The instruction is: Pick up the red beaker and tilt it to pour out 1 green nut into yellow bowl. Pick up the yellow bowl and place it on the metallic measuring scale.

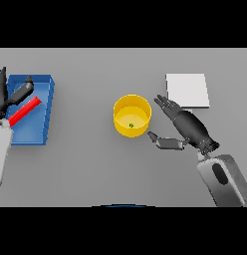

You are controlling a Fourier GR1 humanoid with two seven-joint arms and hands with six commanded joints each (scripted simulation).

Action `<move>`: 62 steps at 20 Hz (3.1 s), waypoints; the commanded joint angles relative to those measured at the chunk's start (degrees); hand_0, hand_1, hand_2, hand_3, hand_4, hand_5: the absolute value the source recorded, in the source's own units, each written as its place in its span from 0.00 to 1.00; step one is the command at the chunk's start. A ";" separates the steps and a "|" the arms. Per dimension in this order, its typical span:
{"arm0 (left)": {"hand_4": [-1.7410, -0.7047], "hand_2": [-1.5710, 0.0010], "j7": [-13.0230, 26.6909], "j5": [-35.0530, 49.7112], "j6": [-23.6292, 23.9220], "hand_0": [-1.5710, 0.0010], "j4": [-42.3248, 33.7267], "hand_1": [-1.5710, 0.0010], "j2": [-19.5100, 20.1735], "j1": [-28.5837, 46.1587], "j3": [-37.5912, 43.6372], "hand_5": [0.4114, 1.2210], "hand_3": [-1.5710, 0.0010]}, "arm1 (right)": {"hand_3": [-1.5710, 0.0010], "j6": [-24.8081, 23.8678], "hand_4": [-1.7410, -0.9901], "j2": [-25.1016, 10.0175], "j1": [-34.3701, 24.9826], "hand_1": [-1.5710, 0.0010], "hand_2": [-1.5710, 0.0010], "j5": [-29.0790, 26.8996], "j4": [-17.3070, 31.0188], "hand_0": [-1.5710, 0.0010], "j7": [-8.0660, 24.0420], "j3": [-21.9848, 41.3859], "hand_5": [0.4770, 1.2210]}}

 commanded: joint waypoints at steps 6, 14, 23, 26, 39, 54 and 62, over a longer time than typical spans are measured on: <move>0.97 1.00 1.36 -0.08 -0.57 1.00 -0.19 1.00 0.12 -0.14 -0.28 0.35 1.00 | 1.00 7.42 0.69 -5.63 -12.44 1.00 1.00 9.02 7.03 1.00 -4.07 8.28 0.28; 0.96 1.00 0.53 0.41 -1.09 1.00 -0.09 1.00 1.29 0.41 0.39 0.36 1.00 | 1.00 14.14 0.70 -5.55 -22.19 1.00 1.00 16.66 14.59 1.00 -6.85 17.81 0.33; 0.96 1.00 0.27 0.35 -0.92 1.00 -0.26 1.00 1.58 0.49 0.54 0.35 1.00 | 1.00 16.63 0.64 -1.60 -29.67 1.00 1.00 19.21 24.49 1.00 -7.63 21.94 0.34; 0.96 1.00 -0.14 0.60 -0.74 1.00 0.81 1.00 1.59 -0.32 0.91 0.36 1.00 | 1.00 17.77 0.64 -0.39 -30.79 1.00 1.00 19.44 26.55 1.00 -6.85 22.58 0.35; 0.95 1.00 -0.06 0.30 -0.89 1.00 0.15 1.00 1.88 0.44 0.68 0.36 1.00 | 0.65 22.66 0.30 0.94 -30.82 0.37 0.39 17.40 29.14 0.37 -6.05 22.68 0.79; 0.97 1.00 -0.02 -0.08 -1.15 1.00 0.10 1.00 2.34 -0.26 0.49 0.35 1.00 | 0.17 25.63 0.01 -2.14 -31.18 0.01 0.13 13.67 23.28 0.01 -3.67 21.54 0.99; 0.97 1.00 -0.35 -0.02 -1.49 1.00 -0.39 1.00 2.80 0.05 0.55 0.35 1.00 | 0.19 26.52 0.00 -6.32 -32.91 0.00 0.09 12.68 18.52 0.00 -1.11 16.71 1.00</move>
